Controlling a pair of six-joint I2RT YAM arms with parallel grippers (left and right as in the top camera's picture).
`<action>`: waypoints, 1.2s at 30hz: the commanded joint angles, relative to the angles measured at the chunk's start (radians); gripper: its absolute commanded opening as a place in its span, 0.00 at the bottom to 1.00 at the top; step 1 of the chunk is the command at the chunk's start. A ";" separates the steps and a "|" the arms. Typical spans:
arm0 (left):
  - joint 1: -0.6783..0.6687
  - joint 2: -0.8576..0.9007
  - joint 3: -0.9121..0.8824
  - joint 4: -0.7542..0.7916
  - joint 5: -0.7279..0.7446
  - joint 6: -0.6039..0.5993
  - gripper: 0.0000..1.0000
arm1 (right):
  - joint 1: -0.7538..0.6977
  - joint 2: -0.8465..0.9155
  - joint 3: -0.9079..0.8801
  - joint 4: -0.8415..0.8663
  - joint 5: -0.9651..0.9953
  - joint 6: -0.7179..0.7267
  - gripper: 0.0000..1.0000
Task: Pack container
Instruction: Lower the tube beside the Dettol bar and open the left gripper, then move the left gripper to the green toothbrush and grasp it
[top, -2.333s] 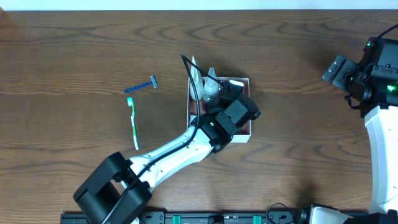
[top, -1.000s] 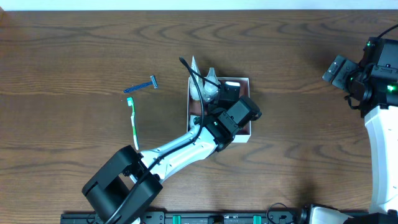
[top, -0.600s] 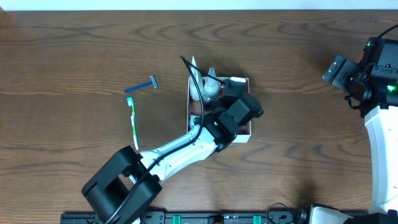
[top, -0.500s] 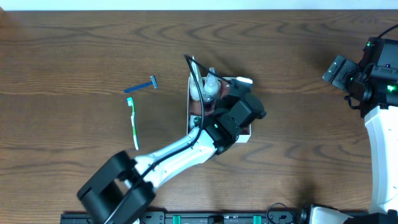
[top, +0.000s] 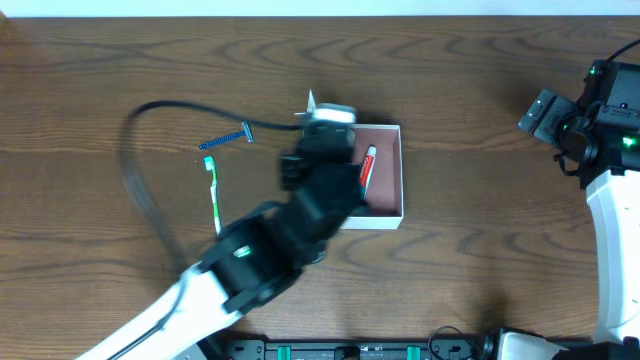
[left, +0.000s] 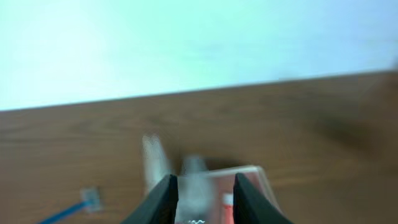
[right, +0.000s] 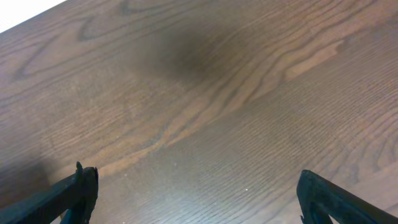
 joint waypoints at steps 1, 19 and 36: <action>0.067 -0.042 0.010 -0.106 -0.155 0.015 0.31 | -0.005 0.005 0.004 -0.001 0.000 0.010 0.99; 0.654 0.269 -0.073 -0.408 0.280 -0.215 0.42 | -0.005 0.005 0.004 -0.001 0.000 0.010 0.99; 0.837 0.549 -0.081 -0.364 0.451 -0.006 0.42 | -0.005 0.005 0.004 -0.001 0.000 0.010 0.99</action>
